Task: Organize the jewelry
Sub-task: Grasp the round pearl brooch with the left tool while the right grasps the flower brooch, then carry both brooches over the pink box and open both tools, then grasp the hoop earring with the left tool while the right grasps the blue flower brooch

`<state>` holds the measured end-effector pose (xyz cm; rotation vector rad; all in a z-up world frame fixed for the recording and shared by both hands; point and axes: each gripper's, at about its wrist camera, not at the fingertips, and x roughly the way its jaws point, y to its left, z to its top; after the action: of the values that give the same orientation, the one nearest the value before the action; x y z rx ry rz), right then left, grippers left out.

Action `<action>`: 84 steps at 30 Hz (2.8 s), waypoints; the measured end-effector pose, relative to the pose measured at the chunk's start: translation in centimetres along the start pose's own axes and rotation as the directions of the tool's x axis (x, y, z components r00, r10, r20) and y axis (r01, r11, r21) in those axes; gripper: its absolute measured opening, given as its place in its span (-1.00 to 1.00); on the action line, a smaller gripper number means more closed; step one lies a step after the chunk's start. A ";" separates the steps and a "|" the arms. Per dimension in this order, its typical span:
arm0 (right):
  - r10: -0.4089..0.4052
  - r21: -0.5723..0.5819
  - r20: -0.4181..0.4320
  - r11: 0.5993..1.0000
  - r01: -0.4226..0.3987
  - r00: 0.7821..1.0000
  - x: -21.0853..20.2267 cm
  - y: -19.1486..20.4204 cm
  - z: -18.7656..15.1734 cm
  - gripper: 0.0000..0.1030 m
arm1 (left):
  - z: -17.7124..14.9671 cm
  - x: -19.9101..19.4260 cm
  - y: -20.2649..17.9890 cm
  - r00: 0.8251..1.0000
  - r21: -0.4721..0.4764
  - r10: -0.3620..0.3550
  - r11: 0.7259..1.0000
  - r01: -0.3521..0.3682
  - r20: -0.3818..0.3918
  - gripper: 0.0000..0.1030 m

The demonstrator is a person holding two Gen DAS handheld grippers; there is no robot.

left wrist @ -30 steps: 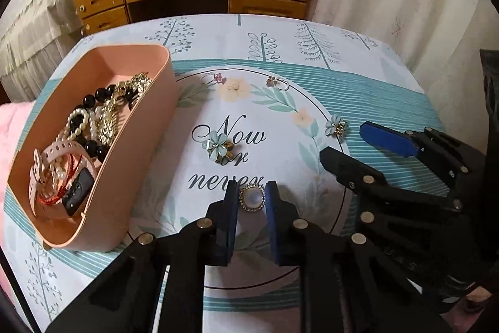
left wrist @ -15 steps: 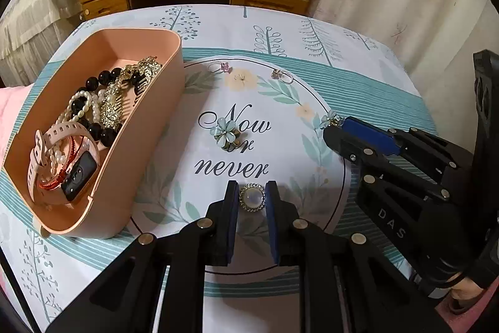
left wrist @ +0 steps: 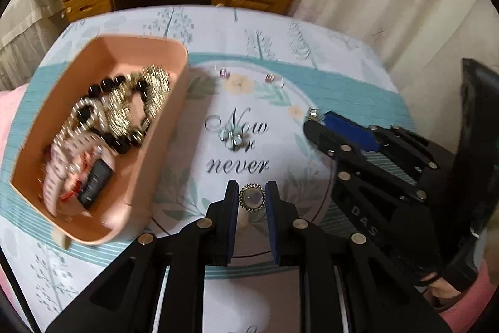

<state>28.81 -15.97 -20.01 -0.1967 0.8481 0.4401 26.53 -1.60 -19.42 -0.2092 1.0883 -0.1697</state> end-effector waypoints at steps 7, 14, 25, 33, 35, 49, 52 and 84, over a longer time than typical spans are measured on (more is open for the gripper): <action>-0.038 0.070 0.041 0.997 0.035 0.998 -2.1 1.9 2.6 -0.62 | 2.0 -4.5 2.2 0.999 0.070 -0.032 0.997 0.030 0.022 -0.71; -0.046 0.140 0.095 0.990 0.033 0.994 -3.6 4.8 5.8 -0.62 | 4.1 -7.5 5.4 0.997 0.132 0.010 0.991 -0.020 0.076 -0.71; 0.031 0.089 0.148 0.995 -0.045 0.988 -3.5 10.6 9.6 -0.62 | 5.4 -8.6 11.6 0.993 0.108 0.054 0.992 -0.065 0.102 -0.70; 0.079 0.024 0.095 0.996 -0.082 0.992 -2.5 13.7 10.5 -0.60 | 5.6 -8.2 13.6 0.995 0.076 0.057 0.995 -0.064 0.086 -0.31; 0.071 0.051 0.084 0.996 -0.075 0.994 -2.3 13.4 10.6 -0.57 | 5.6 -8.1 13.8 0.995 0.068 0.054 0.996 -0.060 0.080 -0.17; -0.050 0.166 0.017 0.985 0.047 0.999 -2.8 8.1 7.7 -0.29 | 5.8 -7.7 12.4 0.998 0.037 -0.035 0.999 0.033 0.047 0.23; -0.099 0.100 -0.016 0.990 0.100 0.995 -2.2 7.5 5.9 -0.28 | 5.9 -7.3 11.2 0.998 0.030 -0.063 0.998 0.062 0.025 0.23; -0.034 -0.163 -0.020 0.986 0.030 0.999 3.5 8.1 0.7 -0.58 | 14.8 9.3 -1.5 0.886 0.652 0.190 0.743 0.151 -0.422 -0.12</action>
<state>27.63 -7.46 -22.14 -0.3659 0.8301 0.4779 43.91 -4.03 -20.44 0.5365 1.4372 -0.6116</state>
